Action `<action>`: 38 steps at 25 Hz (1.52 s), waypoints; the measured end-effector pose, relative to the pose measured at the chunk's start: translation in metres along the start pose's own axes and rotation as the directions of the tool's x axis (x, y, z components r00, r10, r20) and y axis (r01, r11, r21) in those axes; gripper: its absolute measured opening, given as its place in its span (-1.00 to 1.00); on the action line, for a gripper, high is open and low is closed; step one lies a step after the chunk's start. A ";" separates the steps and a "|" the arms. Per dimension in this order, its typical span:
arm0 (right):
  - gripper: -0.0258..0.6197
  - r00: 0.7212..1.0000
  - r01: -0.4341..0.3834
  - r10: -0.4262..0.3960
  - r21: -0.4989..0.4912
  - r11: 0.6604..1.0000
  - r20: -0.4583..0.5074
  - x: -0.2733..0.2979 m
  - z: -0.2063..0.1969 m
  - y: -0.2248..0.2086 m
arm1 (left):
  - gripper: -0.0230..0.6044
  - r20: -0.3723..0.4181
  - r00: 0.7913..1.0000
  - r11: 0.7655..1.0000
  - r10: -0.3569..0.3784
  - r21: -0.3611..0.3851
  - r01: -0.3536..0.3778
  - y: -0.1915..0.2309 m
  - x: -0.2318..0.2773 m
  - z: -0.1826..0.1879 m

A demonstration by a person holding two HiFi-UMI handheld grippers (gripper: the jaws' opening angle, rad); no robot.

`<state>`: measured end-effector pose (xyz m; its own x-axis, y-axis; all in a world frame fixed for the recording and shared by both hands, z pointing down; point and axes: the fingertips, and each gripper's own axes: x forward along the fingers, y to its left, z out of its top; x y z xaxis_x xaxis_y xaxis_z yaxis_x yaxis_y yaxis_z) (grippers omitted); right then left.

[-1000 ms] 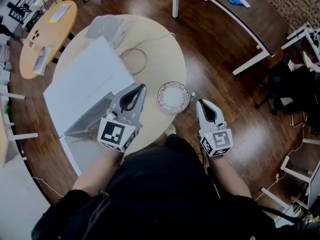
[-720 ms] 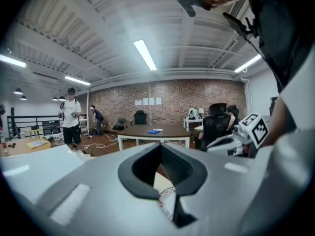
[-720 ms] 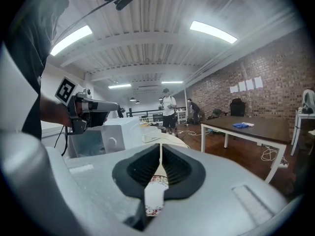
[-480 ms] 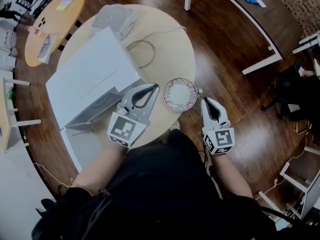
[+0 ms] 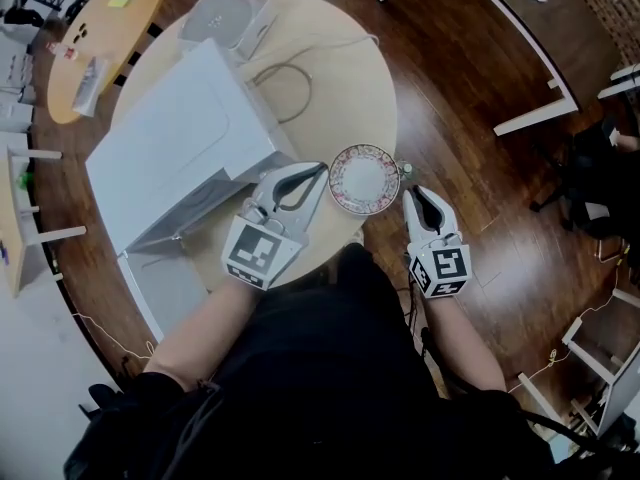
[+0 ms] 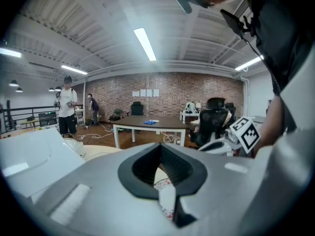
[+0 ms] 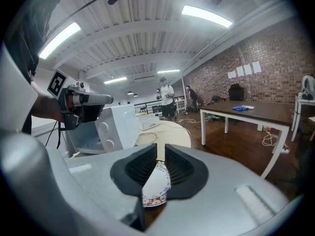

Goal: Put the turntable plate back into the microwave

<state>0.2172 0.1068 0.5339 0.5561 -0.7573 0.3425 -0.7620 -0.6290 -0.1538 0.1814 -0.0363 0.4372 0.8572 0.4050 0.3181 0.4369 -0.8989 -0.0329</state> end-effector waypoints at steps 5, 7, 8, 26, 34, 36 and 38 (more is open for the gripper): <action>-0.75 0.999 0.007 -0.007 0.013 1.000 -0.039 0.005 -0.018 -0.008 | -0.90 -0.005 1.000 1.000 -0.017 -0.020 0.016 -0.004 0.006 0.001; -0.71 0.999 0.012 -0.011 0.020 1.000 -0.053 0.007 -0.024 -0.012 | -0.90 -0.011 1.000 1.000 -0.022 -0.020 0.021 -0.005 0.009 0.000; -0.69 0.998 0.015 -0.014 0.024 1.000 -0.057 0.009 -0.026 -0.013 | -0.90 -0.015 1.000 0.999 -0.020 -0.028 0.019 -0.005 0.010 -0.001; -0.55 0.988 0.026 -0.015 0.070 0.997 -0.153 0.044 -0.078 -0.027 | -0.89 -0.101 0.995 0.995 -0.026 -0.099 0.016 -0.002 0.031 -0.026; -0.54 0.984 0.019 0.002 0.117 0.993 -0.178 0.053 -0.095 -0.023 | -0.88 -0.125 0.992 0.995 -0.032 -0.098 0.020 0.001 0.036 -0.031; -0.53 0.983 0.021 0.003 0.130 0.991 -0.184 0.056 -0.101 -0.024 | -0.88 -0.139 0.989 0.995 -0.041 -0.093 0.028 0.000 0.038 -0.035; -0.51 0.981 0.028 0.000 0.145 0.989 -0.192 0.060 -0.107 -0.027 | -0.87 -0.150 0.987 0.997 -0.062 -0.065 0.053 -0.001 0.040 -0.039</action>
<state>0.2355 0.0966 0.6574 0.4818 -0.7099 0.5137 -0.6900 -0.6687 -0.2770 0.2048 -0.0259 0.4871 0.7779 0.4302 0.4581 0.4630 -0.8852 0.0452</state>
